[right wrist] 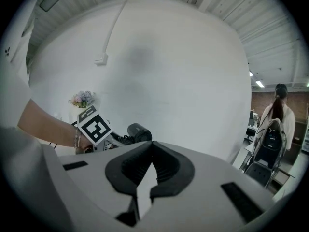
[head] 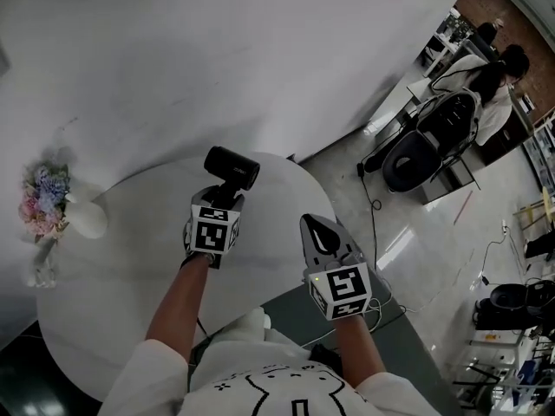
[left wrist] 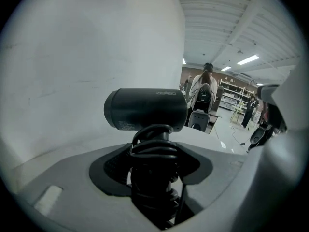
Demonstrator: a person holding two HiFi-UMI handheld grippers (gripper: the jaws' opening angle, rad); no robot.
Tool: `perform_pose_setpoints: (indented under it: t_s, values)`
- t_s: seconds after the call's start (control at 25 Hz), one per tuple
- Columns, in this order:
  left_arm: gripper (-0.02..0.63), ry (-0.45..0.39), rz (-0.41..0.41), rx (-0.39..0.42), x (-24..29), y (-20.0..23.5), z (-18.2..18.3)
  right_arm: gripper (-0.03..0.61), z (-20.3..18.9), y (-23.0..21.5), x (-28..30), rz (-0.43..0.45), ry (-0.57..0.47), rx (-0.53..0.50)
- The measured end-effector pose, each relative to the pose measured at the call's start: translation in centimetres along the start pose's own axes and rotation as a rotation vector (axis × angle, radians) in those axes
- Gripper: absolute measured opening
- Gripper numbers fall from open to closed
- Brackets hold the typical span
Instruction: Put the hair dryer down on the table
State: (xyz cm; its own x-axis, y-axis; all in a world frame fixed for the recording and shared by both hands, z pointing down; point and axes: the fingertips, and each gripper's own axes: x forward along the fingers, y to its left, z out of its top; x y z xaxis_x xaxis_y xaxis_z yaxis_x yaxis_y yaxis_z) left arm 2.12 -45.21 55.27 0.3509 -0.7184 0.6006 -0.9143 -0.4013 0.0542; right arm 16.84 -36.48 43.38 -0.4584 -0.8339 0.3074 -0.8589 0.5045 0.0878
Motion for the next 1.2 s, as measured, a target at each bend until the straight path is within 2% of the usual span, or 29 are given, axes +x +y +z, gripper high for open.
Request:
perform_pose_setpoints:
  t_s: [0.28, 0.76, 1.08, 1.2]
  values:
    - [0.259, 0.094, -0.013, -0.019, 4.4, 0.4, -2.4, 0.000, -2.1, 0.0, 2.1, -0.007, 0.067, 0.018]
    - [0.259, 0.215, 0.016, -0.067, 7.3, 0.8, -4.6, 0.000, -4.4, 0.1, 2.9, 0.000, 0.139, 0.026]
    - [0.259, 0.258, 0.054, 0.000, 8.6, 0.4, -5.0, 0.000, -4.7, 0.2, 3.1, 0.020, 0.140, 0.033]
    - [0.259, 0.260, 0.050, -0.003, 8.5, 0.4, -4.8, 0.000, -4.5, 0.0, 3.0, 0.021, 0.134, 0.036]
